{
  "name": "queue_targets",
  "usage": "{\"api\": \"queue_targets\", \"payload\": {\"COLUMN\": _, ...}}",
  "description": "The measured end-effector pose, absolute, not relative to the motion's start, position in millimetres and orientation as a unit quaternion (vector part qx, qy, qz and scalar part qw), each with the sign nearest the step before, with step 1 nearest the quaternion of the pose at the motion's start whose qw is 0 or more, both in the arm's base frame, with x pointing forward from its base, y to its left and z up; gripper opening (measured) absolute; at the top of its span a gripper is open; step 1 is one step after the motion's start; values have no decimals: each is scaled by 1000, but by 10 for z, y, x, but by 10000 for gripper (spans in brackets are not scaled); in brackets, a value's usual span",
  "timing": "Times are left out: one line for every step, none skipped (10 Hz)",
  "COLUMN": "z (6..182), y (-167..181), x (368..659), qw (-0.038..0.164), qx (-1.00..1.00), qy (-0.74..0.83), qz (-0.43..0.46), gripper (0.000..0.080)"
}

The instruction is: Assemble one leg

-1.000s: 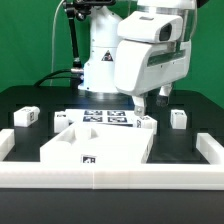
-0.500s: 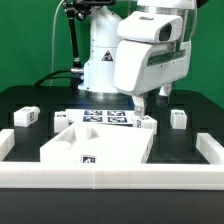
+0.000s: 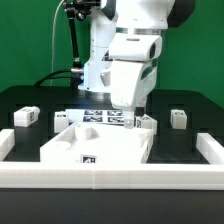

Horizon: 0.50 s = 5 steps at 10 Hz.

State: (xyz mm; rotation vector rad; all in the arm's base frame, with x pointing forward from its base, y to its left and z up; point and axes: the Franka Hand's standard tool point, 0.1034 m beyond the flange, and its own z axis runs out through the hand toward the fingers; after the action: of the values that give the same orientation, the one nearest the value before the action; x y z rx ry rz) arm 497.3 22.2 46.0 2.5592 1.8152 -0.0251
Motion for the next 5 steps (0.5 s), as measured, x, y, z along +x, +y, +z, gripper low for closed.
{"api": "queue_targets", "payload": {"z": 433, "y": 188, "x": 4922, "qw": -1, "qx": 810, "qy": 587, "qz": -12, "gripper": 650}}
{"api": "queue_targets", "payload": {"z": 412, "y": 130, "x": 4882, "qw": -2, "qx": 811, "qy": 585, "qz": -16, "gripper": 650}}
{"api": "queue_targets", "payload": {"z": 383, "y": 65, "x": 4843, "qw": -4, "qx": 811, "qy": 585, "qz": -19, "gripper": 650}}
{"api": "queue_targets", "payload": {"z": 341, "y": 12, "x": 4814, "qw": -7, "qx": 813, "qy": 582, "qz": -23, "gripper": 650}}
{"api": "queue_targets", "payload": {"z": 295, "y": -12, "x": 4788, "qw": -10, "qx": 815, "qy": 579, "qz": -27, "gripper": 650}}
